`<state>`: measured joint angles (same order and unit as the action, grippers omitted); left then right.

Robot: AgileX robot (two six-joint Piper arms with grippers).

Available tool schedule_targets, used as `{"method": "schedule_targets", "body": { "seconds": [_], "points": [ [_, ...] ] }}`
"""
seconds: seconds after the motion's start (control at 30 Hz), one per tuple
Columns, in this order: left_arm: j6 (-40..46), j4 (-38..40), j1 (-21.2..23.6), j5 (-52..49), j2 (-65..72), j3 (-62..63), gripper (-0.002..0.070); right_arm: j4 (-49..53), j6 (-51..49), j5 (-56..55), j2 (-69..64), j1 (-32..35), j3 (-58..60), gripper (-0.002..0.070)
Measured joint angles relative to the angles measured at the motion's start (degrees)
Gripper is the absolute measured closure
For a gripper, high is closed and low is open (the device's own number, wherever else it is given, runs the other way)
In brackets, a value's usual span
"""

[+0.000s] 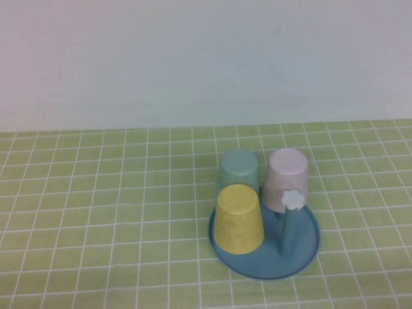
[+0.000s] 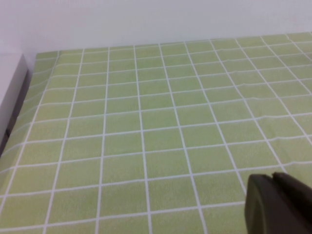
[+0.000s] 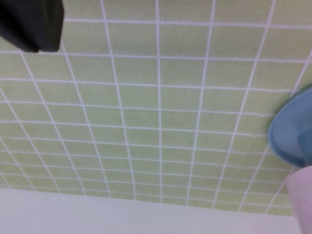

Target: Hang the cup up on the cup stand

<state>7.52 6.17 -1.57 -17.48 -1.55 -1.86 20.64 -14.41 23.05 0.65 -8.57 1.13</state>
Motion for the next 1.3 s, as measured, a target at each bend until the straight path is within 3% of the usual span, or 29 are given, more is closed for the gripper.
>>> {"method": "schedule_targets", "body": {
  "seconds": [0.23,0.57,0.97,1.3],
  "points": [
    [0.00,0.00,0.00,0.04,0.00,0.00,0.0675,-5.45,-2.93,-0.59,0.00,3.72,0.00,0.0678],
    [0.00,0.00,0.00,0.04,0.00,0.00,0.0675,-6.45,-3.01,-0.72,0.00,3.92,0.00,0.0678],
    [0.00,0.00,0.00,0.04,0.00,0.00,0.0675,-13.02,5.59,-1.37,0.00,4.03,0.00,0.0678],
    [0.00,0.00,0.00,0.04,0.00,0.00,0.0675,-13.67,7.06,-1.45,0.00,4.03,0.00,0.0678]
  ]
}}
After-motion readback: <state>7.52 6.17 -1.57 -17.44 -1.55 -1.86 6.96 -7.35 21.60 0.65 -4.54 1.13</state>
